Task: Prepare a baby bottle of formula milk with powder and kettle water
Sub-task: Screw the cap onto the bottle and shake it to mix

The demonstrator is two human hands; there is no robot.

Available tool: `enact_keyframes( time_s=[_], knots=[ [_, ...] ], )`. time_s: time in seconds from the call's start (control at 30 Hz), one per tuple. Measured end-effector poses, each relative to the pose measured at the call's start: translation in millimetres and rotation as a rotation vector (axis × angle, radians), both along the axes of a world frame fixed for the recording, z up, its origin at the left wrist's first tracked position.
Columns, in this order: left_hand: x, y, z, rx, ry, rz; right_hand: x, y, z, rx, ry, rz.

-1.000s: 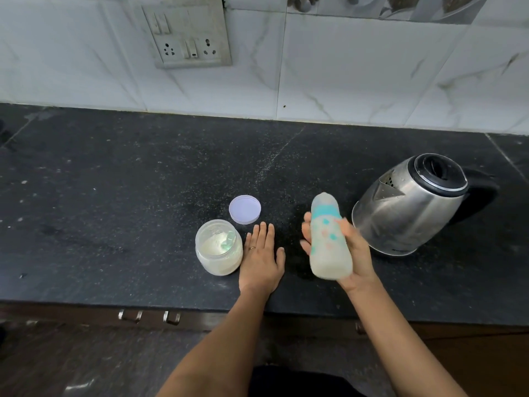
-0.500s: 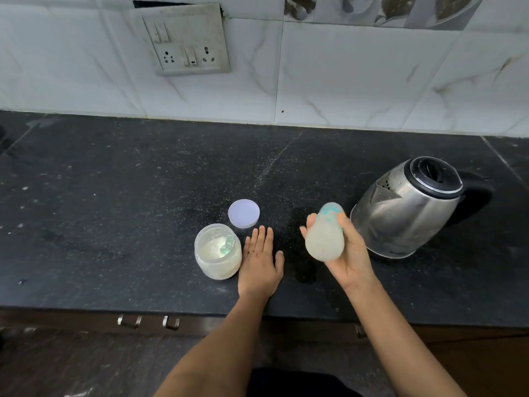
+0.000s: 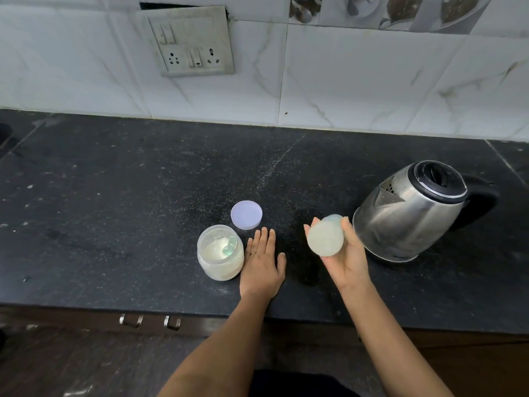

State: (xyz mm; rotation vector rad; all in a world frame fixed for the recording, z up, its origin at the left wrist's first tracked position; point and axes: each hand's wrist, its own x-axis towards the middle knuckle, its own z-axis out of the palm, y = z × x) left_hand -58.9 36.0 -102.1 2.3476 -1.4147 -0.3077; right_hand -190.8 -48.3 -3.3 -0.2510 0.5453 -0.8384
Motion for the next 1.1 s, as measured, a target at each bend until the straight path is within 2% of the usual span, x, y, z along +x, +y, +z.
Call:
enact_keyframes(
  time_s=[0.07, 0.17, 0.3, 0.37, 0.47, 0.6, 0.77, 0.8, 0.87, 0.93, 1.1],
  knots=[
    [-1.0, 0.6, 0.7, 0.005, 0.002, -0.003, -4.0, -0.2, -3.2, -0.002, -0.034, 0.094],
    [0.5, 1.1, 1.3, 0.006, 0.0, -0.005, -5.2, -0.5, -0.7, -0.139, 0.081, 0.251],
    [0.1, 0.6, -0.1, 0.008, -0.01, -0.004, 6.1, -13.2, 1.5, -0.098, 0.068, 0.082],
    [-0.5, 0.8, 0.3, 0.011, -0.002, -0.006, 3.0, -15.2, 1.2, -0.103, 0.03, 0.138],
    [0.3, 1.0, 1.5, 0.009, -0.003, -0.007, -3.4, -13.2, 7.2, -0.236, 0.092, 0.278],
    [0.1, 0.6, 0.2, 0.01, -0.014, -0.005, 2.5, -25.0, 6.9, -0.123, 0.014, 0.085],
    [-0.2, -0.5, 1.0, 0.016, -0.018, -0.008, 2.8, -8.4, 11.4, -0.315, 0.134, 0.31],
    [-0.4, -0.4, 1.5, 0.015, -0.02, -0.008, 4.0, -10.1, 11.7, -0.326, 0.127, 0.283],
    [-0.6, -0.2, 1.3, 0.016, -0.02, -0.003, 10.7, -17.8, 11.9, -0.241, 0.113, 0.096],
    [-1.1, 0.0, 0.2, 0.017, -0.02, 0.004, 13.5, -17.4, 12.0, -0.223, 0.177, -0.023],
    [-0.9, -0.9, 0.6, 0.019, -0.033, -0.005, 3.9, -1.0, 10.4, -0.509, 0.308, 0.188]
  ],
)
